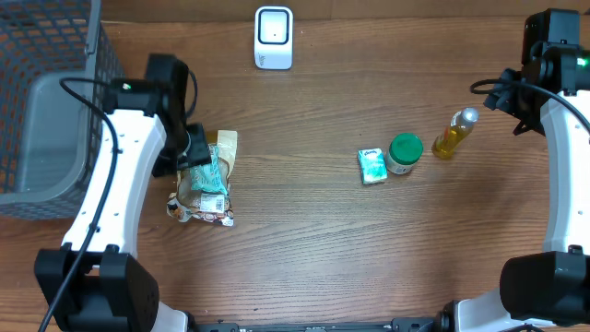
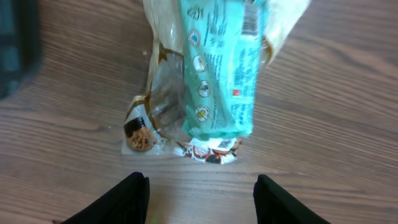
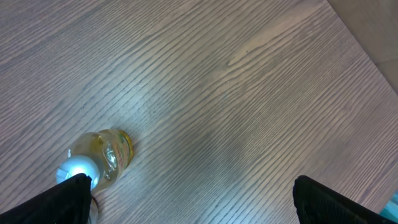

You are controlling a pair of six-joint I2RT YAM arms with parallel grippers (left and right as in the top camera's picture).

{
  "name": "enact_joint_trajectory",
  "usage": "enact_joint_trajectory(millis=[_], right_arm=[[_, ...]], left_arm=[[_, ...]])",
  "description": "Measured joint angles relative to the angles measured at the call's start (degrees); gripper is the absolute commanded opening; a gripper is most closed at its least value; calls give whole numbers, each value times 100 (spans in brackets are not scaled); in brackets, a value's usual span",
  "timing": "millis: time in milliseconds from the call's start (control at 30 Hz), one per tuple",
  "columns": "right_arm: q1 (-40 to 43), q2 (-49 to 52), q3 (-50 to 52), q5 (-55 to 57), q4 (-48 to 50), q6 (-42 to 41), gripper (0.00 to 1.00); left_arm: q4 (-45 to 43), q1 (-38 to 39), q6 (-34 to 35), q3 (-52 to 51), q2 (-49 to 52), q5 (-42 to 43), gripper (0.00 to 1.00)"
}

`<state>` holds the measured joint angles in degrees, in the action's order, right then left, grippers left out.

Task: Scan the item barcode
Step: 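Lower the left gripper onto the mint-green wipes pack on the bag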

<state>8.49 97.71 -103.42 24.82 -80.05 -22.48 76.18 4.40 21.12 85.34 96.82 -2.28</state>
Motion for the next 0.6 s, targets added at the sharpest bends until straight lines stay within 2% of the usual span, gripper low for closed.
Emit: enact_joint_trajectory(millis=[200, 433, 500, 600], right_arm=[[0, 0, 0, 2, 2, 0, 100], [0, 0, 0, 0, 2, 2, 100], [0, 0, 0, 0, 2, 2, 100], [0, 0, 0, 2, 0, 0, 100]], left_arm=[[-837, 0, 122, -938, 0, -9, 63], [-1622, 0, 129, -1537, 0, -9, 63], [-1770, 0, 129, -1648, 0, -9, 61], [-1947, 0, 144, -1805, 0, -9, 52]])
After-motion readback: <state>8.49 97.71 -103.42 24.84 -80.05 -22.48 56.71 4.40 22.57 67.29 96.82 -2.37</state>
